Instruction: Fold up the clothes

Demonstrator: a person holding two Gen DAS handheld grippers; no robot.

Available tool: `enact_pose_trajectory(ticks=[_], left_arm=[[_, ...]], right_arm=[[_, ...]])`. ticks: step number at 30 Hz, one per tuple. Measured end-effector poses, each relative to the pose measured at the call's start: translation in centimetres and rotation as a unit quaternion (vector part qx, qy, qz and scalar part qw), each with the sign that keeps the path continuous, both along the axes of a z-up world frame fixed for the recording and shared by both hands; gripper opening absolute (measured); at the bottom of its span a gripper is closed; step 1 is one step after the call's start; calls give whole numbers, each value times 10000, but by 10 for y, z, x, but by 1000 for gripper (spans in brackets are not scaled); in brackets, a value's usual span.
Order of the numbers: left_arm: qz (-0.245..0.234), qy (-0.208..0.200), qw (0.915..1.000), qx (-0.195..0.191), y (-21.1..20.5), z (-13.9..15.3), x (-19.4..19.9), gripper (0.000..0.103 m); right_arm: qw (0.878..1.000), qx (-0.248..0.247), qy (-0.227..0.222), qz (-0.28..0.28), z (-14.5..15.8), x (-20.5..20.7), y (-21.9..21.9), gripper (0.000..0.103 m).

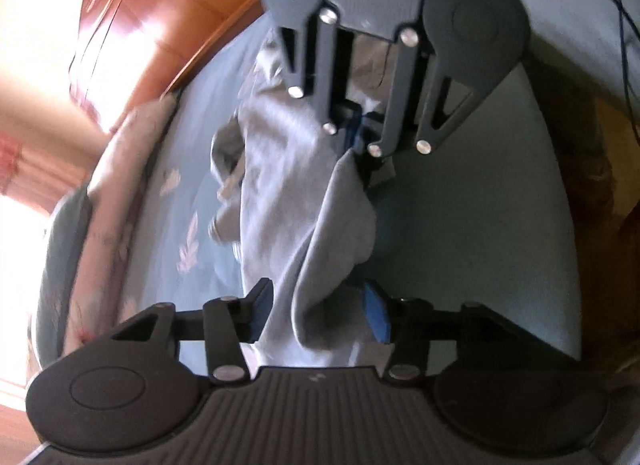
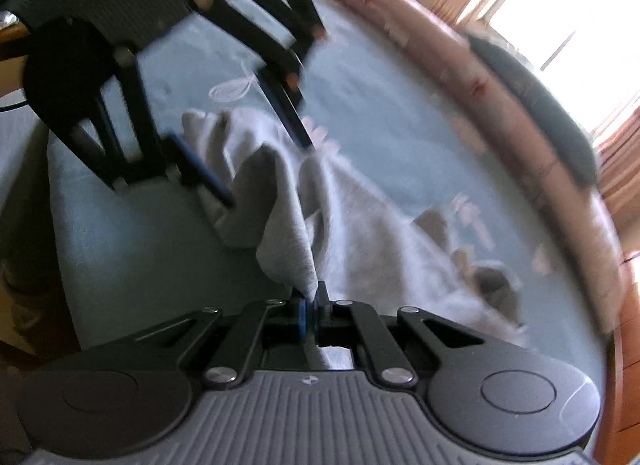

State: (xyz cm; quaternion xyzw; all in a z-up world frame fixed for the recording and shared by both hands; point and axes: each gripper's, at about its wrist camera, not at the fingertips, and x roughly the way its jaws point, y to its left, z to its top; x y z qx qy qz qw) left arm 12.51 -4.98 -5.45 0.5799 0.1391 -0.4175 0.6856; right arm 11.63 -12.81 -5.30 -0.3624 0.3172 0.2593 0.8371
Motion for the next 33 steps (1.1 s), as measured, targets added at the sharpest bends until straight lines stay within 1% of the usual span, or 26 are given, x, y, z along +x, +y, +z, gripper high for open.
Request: enact_pose_trajectory(ticks=[2, 4, 6, 8, 9, 10, 11, 14, 16, 18, 19, 20, 21, 22, 24, 25, 27, 33], left_arm=[[-66, -81, 9999, 89, -7, -4, 6, 52], [125, 118, 9996, 213, -11, -9, 18, 52], [320, 386, 9984, 246, -11, -14, 25, 46], [478, 593, 9971, 72, -8, -16, 27, 27], [570, 693, 9960, -45, -7, -17, 27, 22], [693, 785, 9942, -237, -5, -15, 28, 10], [830, 869, 9917, -445, -3, -13, 30, 2], [1376, 1048, 9784, -1130, 8, 2, 42, 1], [1760, 1145, 9658, -1524, 16, 14, 53, 1], [2121, 1197, 9517, -1869, 24, 25, 65, 1], [2252, 1095, 9492, -1903, 27, 28, 69, 1], [2364, 988, 9470, -1936, 30, 31, 74, 1], [2447, 870, 9452, -1979, 34, 33, 77, 1], [2566, 796, 9409, -2064, 38, 36, 82, 1], [2795, 854, 9287, -2284, 45, 41, 92, 1], [2894, 872, 9228, -2390, 48, 44, 99, 1], [3036, 879, 9146, -2522, 50, 50, 113, 1], [3420, 900, 8925, -2801, 49, 64, 152, 1]], right_arm=[[9999, -22, -52, 94, 6, -6, 6, 4], [9999, 46, -49, 139, 13, -11, 8, 4], [9998, 126, -141, 53, 19, -15, 7, 4], [9995, 226, -223, -32, 25, -17, 5, 4], [9992, 286, -259, -73, 27, -17, 3, 4], [9990, 341, -265, -92, 29, -19, 3, 4], [9988, 403, -261, -113, 30, -19, 1, 4], [9977, 611, -210, -210, 32, -13, -3, 4], [9965, 741, -261, -296, 31, -11, -8, 4], [9951, 856, -323, -375, 30, -12, -12, 14], [9941, 932, -354, -439, 31, -14, -14, 17], [9929, 1012, -382, -504, 31, -16, -16, 24], [9906, 1173, -360, -610, 33, -15, -20, 26], [9878, 1338, -338, -717, 35, -14, -24, 26], [9766, 1894, -260, -982, 40, -14, -39, 31], [9715, 2086, -212, -1104, 40, -15, -46, 32], [9634, 2273, -209, -1405, 37, -16, -58, 33], [9451, 2517, -40, -2083, 15, -10, -90, 36]])
